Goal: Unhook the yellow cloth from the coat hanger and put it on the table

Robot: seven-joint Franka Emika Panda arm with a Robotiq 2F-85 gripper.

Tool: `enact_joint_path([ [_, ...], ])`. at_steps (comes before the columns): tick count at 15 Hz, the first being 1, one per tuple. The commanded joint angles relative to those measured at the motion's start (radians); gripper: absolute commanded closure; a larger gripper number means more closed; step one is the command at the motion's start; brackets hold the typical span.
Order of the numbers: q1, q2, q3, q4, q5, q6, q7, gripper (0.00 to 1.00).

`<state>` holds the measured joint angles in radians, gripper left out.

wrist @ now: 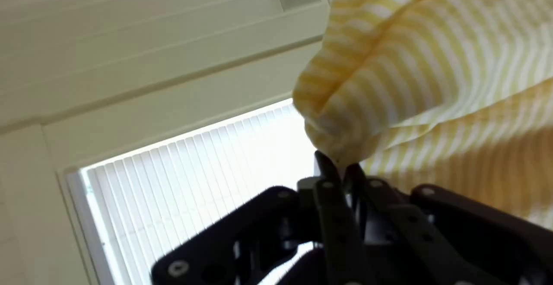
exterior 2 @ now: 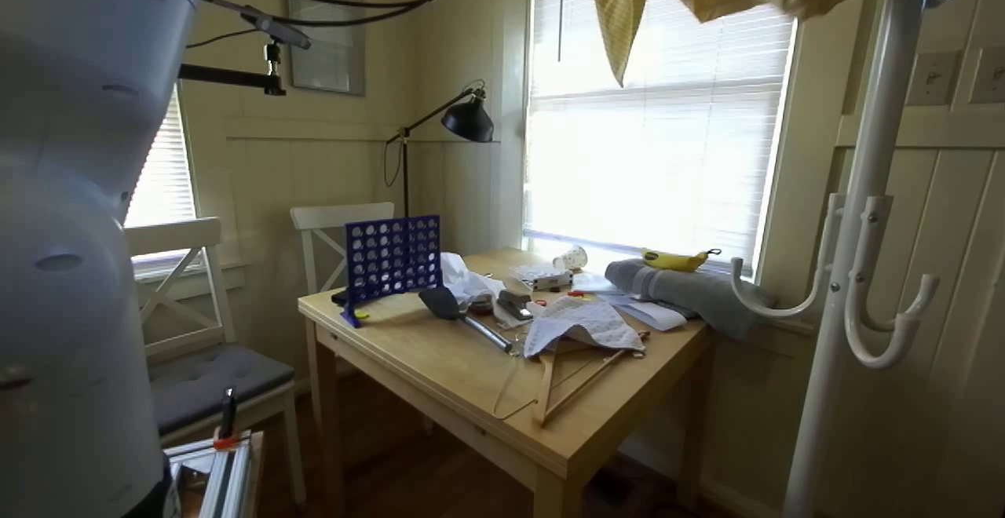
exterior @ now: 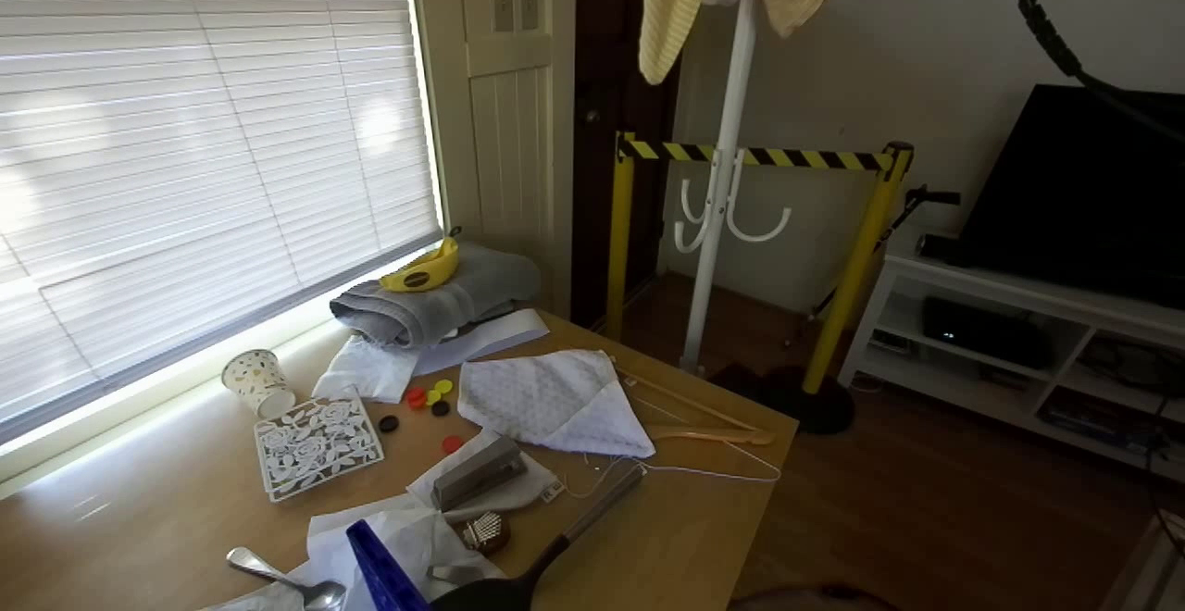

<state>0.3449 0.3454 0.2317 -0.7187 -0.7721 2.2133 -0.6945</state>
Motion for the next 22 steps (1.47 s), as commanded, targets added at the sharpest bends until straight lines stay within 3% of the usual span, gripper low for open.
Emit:
enact_joint_path([
  [1, -0.004, 0.080, 0.028, 0.074, 0.209, 0.057, -0.159, 0.98],
  [3, -0.058, 0.097, 0.060, 0.085, 0.382, 0.050, -0.281, 0.98],
  [4, -0.121, 0.077, 0.097, 0.044, 0.446, 0.047, -0.308, 0.98],
  [5, -0.043, 0.060, 0.039, 0.015, 0.340, 0.038, -0.212, 0.93],
  [9, -0.122, 0.065, 0.079, 0.016, 0.416, 0.038, -0.272, 0.93],
  [11, -0.119, 0.065, 0.084, 0.016, 0.416, 0.038, -0.272, 0.98],
  [14, -0.107, 0.156, 0.133, 0.076, 0.462, 0.069, -0.366, 0.98],
  [15, -0.057, 0.197, 0.094, 0.112, 0.529, 0.078, -0.427, 0.98],
  [22, 0.001, 0.365, 0.173, 0.180, 0.795, 0.025, -0.691, 0.98],
])
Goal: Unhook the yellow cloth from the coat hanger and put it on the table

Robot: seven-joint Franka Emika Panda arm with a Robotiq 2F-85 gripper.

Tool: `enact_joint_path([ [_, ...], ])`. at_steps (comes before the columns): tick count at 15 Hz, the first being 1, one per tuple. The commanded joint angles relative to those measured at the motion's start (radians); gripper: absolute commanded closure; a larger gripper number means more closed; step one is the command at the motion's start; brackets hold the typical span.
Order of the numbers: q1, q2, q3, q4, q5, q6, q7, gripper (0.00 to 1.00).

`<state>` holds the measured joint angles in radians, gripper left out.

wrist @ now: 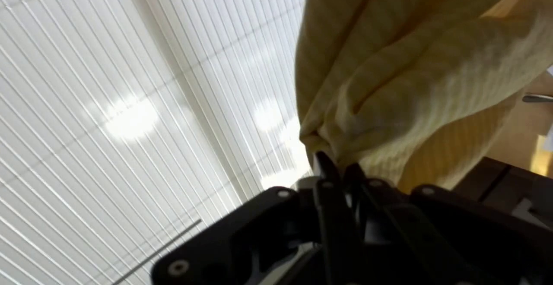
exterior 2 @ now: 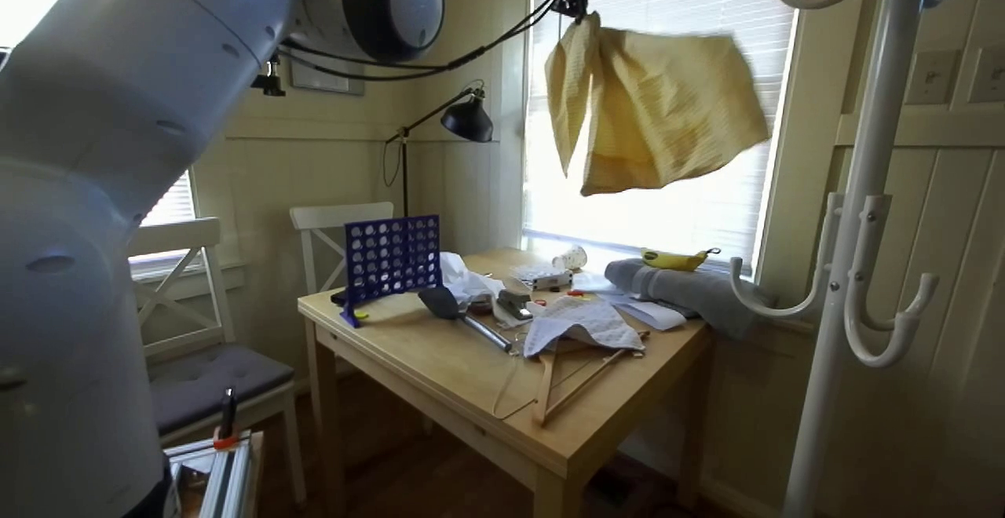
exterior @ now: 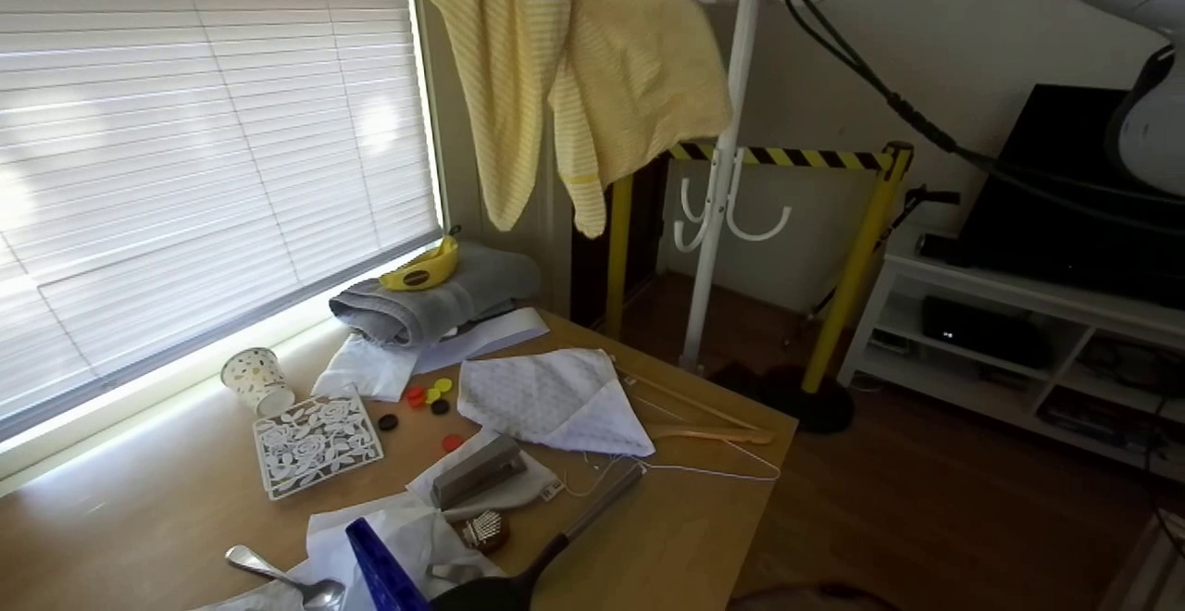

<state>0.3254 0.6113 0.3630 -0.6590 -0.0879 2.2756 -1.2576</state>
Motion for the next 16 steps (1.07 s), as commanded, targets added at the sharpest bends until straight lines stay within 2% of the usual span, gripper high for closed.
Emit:
enact_joint_path([
  [1, 0.022, 0.119, 0.058, 0.138, 0.149, -0.057, -0.167, 0.98],
  [4, 0.019, 0.173, 0.104, 0.198, 0.255, -0.134, -0.291, 0.98],
  [8, 0.029, 0.213, 0.076, 0.284, 0.300, -0.238, -0.348, 0.98],
  [9, 0.053, 0.217, 0.037, 0.288, 0.273, -0.236, -0.286, 0.93],
  [10, 0.051, 0.222, 0.037, 0.301, 0.279, -0.253, -0.299, 0.93],
  [11, 0.027, 0.185, 0.046, 0.232, 0.294, -0.226, -0.313, 0.93],
  [12, 0.019, 0.172, 0.049, 0.209, 0.300, -0.216, -0.320, 0.98],
  [13, 0.021, 0.173, 0.041, 0.207, 0.294, -0.219, -0.313, 0.98],
  [15, 0.040, 0.156, -0.052, 0.184, 0.217, -0.256, -0.193, 0.98],
  [16, 0.050, 0.176, -0.071, 0.216, 0.203, -0.290, -0.175, 0.98],
])
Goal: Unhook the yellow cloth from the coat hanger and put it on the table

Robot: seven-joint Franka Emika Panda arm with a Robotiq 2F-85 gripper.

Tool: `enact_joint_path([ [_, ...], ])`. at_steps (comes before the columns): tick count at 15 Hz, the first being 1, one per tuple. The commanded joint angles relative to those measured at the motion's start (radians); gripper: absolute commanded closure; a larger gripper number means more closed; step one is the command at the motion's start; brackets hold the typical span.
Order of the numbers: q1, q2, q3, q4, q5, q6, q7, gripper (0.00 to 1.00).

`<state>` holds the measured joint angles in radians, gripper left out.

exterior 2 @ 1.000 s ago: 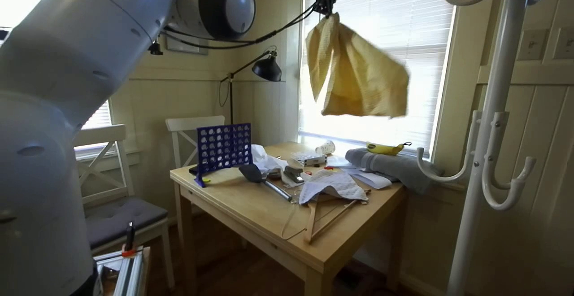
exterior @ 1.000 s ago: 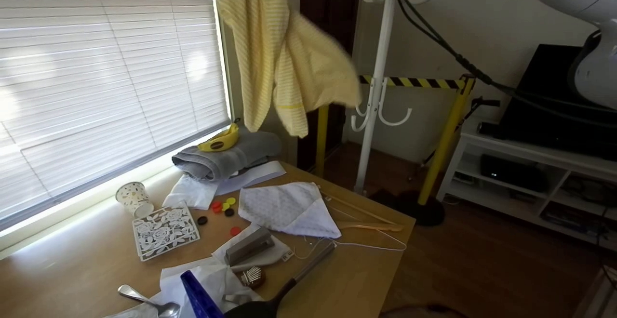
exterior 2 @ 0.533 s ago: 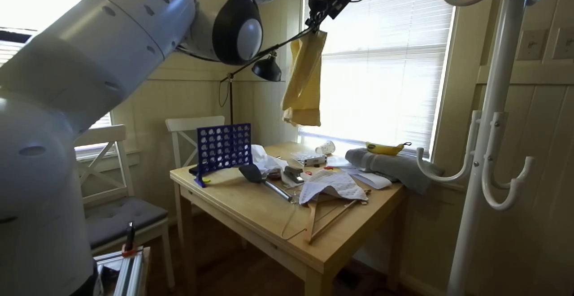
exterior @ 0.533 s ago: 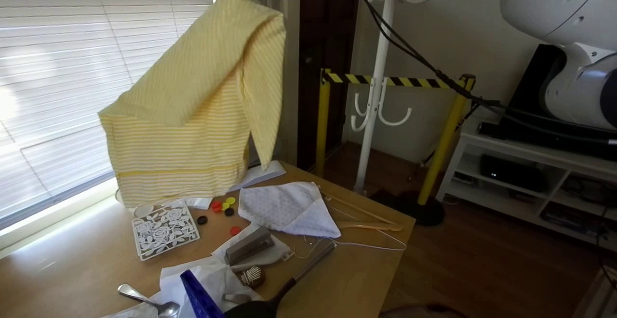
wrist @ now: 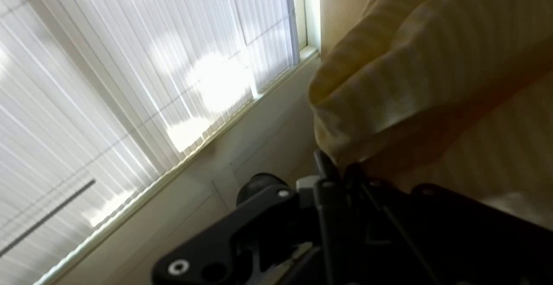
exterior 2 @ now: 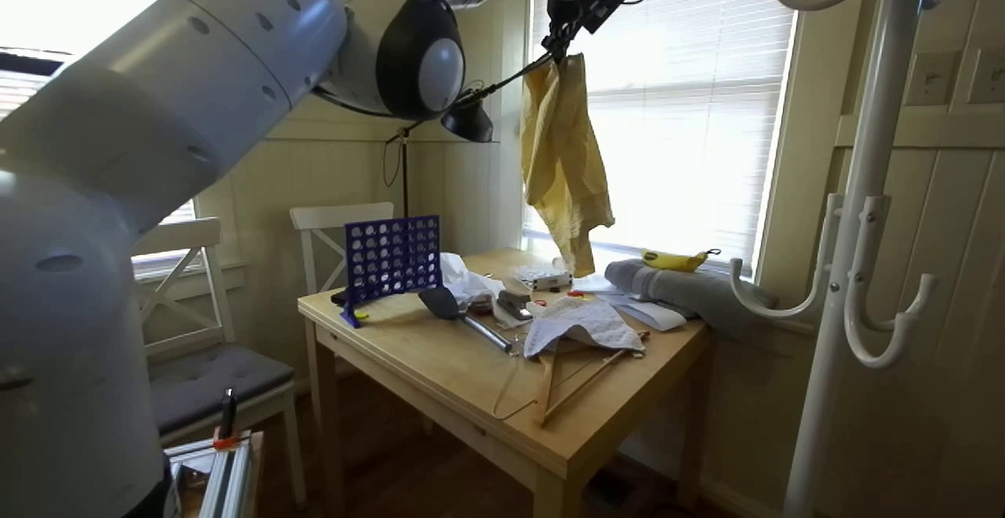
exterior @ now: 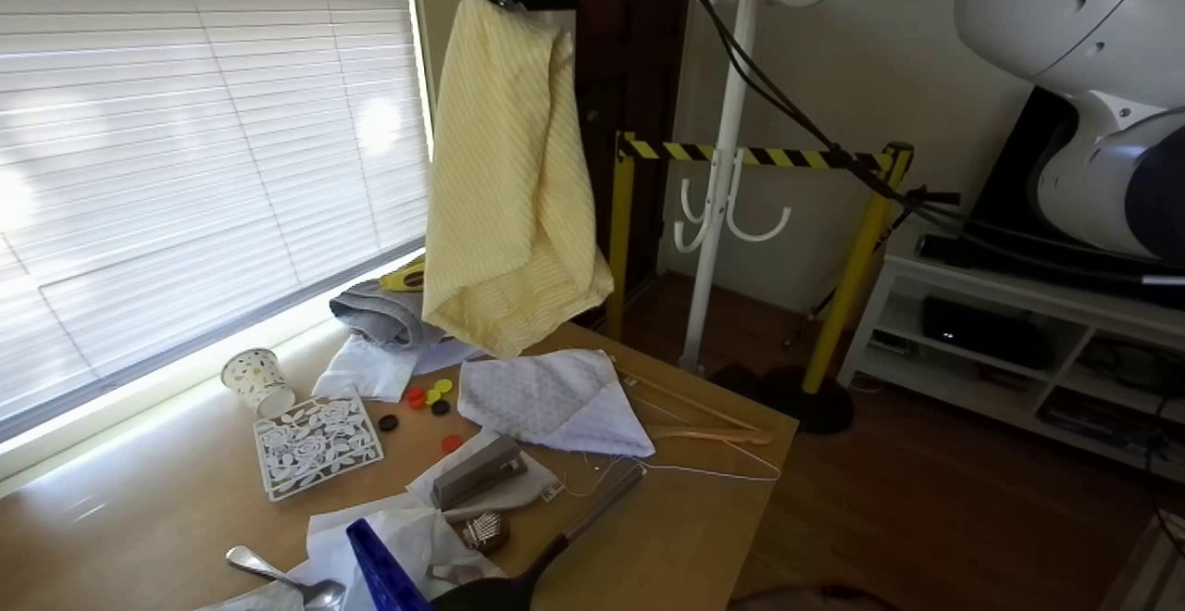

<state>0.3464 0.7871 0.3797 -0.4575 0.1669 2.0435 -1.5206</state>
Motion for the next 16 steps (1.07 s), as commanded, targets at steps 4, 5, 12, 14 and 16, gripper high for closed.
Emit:
enact_joint_path([
  [4, 0.022, 0.049, -0.121, 0.035, -0.049, -0.168, 0.089, 0.98],
  [5, 0.017, 0.069, -0.119, 0.035, -0.041, -0.186, 0.081, 0.98],
  [12, 0.024, 0.050, -0.146, 0.008, -0.070, -0.237, 0.120, 0.40],
  [14, 0.038, 0.014, -0.155, 0.003, -0.083, -0.266, 0.119, 0.25],
  [16, 0.024, 0.035, -0.135, 0.003, -0.058, -0.236, 0.095, 0.37],
])
